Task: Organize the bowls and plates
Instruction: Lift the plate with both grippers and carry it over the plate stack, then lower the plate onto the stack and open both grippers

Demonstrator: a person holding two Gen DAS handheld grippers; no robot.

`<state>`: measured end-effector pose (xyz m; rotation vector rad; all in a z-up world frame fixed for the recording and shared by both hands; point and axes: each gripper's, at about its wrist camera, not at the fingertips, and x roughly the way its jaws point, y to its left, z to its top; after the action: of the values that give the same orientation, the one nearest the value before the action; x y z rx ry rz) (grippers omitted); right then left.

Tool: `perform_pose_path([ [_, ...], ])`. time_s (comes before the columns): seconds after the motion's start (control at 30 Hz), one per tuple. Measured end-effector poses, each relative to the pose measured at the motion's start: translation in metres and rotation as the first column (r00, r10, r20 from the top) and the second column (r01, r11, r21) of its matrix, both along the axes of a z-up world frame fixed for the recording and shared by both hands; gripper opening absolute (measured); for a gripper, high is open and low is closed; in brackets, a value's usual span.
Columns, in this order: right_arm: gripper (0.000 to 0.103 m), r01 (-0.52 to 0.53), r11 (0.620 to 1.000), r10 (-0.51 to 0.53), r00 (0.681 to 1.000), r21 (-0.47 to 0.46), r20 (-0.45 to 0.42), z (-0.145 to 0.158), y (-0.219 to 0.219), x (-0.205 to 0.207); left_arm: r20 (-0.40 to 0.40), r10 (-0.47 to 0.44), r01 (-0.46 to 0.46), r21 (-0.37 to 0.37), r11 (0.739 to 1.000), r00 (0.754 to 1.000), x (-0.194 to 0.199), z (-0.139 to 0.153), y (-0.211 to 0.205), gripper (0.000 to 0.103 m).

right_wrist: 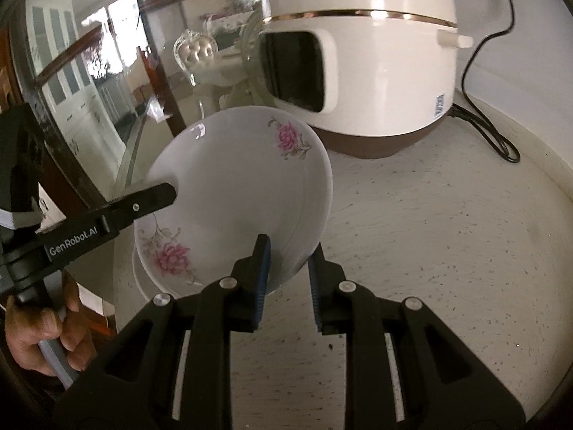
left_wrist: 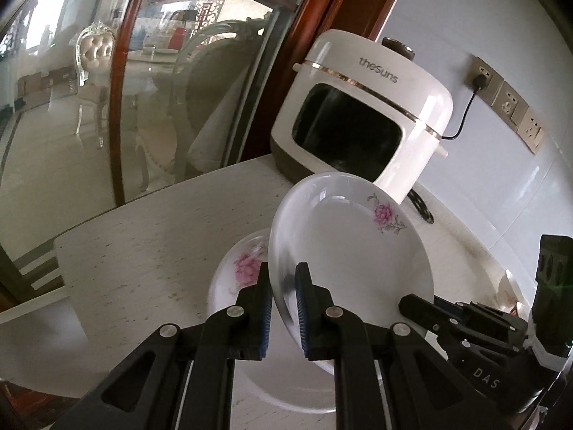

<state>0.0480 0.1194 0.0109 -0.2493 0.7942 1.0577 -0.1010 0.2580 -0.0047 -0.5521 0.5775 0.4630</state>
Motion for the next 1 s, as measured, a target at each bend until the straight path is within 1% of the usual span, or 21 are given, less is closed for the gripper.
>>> perform_pose_path([
  [0.2,0.025,-0.039,0.999,0.039,0.999,-0.022,0.014,-0.004,0.007,-0.008,-0.016,0.005,-0.005,0.004,1.000,1.000,-0.009,-0.006,0.003,0.013],
  [0.47,0.028,-0.060,0.996,0.064,0.996,-0.060,0.063,-0.005,0.016,-0.012,-0.034,-0.010,0.010,-0.002,1.000,0.999,-0.016,-0.013,0.003,0.014],
  [0.73,0.034,-0.084,0.992,0.097,0.986,-0.095,0.136,-0.009,0.025,-0.022,-0.041,-0.002,0.003,0.025,1.000,0.999,-0.023,-0.010,0.004,0.015],
  [0.93,0.036,-0.095,0.991,0.109,0.982,-0.091,0.151,-0.011,0.025,-0.020,-0.044,-0.013,0.015,0.049,0.999,0.999,-0.027,-0.009,0.003,0.017],
  [1.0,0.039,-0.100,0.991,0.114,0.981,-0.091,0.157,-0.010,0.026,-0.020,-0.041,-0.015,0.017,0.054,0.998,0.999,-0.029,-0.008,0.002,0.017],
])
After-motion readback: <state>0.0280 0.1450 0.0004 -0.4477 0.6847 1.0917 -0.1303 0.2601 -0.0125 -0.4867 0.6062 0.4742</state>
